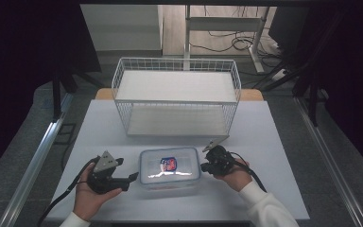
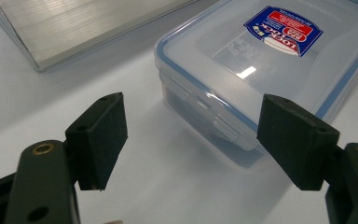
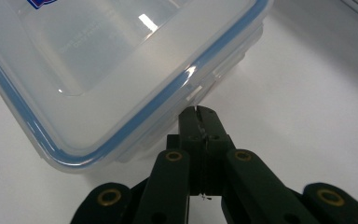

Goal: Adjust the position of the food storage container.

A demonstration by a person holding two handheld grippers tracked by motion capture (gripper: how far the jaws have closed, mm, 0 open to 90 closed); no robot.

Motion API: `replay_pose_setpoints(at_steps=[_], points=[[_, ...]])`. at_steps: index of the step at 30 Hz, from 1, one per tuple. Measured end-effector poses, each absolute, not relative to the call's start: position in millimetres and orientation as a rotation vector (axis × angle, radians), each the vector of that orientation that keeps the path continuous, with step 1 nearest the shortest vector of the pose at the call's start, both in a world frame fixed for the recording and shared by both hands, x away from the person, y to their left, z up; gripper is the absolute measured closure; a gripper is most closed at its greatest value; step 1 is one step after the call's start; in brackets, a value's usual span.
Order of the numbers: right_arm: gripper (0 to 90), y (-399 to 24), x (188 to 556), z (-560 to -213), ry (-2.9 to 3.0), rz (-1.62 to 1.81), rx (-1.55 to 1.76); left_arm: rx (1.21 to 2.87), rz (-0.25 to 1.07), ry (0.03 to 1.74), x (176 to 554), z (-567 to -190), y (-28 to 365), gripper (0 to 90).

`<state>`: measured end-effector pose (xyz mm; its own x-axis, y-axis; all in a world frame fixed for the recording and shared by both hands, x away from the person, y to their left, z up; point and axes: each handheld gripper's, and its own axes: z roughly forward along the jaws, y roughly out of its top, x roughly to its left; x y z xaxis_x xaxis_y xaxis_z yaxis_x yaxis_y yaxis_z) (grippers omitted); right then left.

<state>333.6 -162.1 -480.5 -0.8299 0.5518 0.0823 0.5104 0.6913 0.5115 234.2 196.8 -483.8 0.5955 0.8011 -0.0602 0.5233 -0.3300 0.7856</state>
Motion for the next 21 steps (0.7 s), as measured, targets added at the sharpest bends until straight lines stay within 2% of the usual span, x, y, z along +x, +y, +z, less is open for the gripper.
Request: replay_pose_setpoints(at_steps=[12, 15, 21], points=[[88.9, -166.2, 330.8, -474.1, 2.794, 0.864, 0.898, 2.012, 0.429, 1.051, 234.0, -483.8, 196.8, 23.2], [88.9, -185.5, 321.8, -459.7, 2.696, 0.972, 0.955, 2.014, 0.416, 1.054, 234.6, -484.9, 197.4, 23.0], [87.2, -213.8, 300.5, -455.9, 2.586, 1.129, 1.003, 1.970, 0.355, 1.108, 240.0, -487.7, 204.4, 23.1]])
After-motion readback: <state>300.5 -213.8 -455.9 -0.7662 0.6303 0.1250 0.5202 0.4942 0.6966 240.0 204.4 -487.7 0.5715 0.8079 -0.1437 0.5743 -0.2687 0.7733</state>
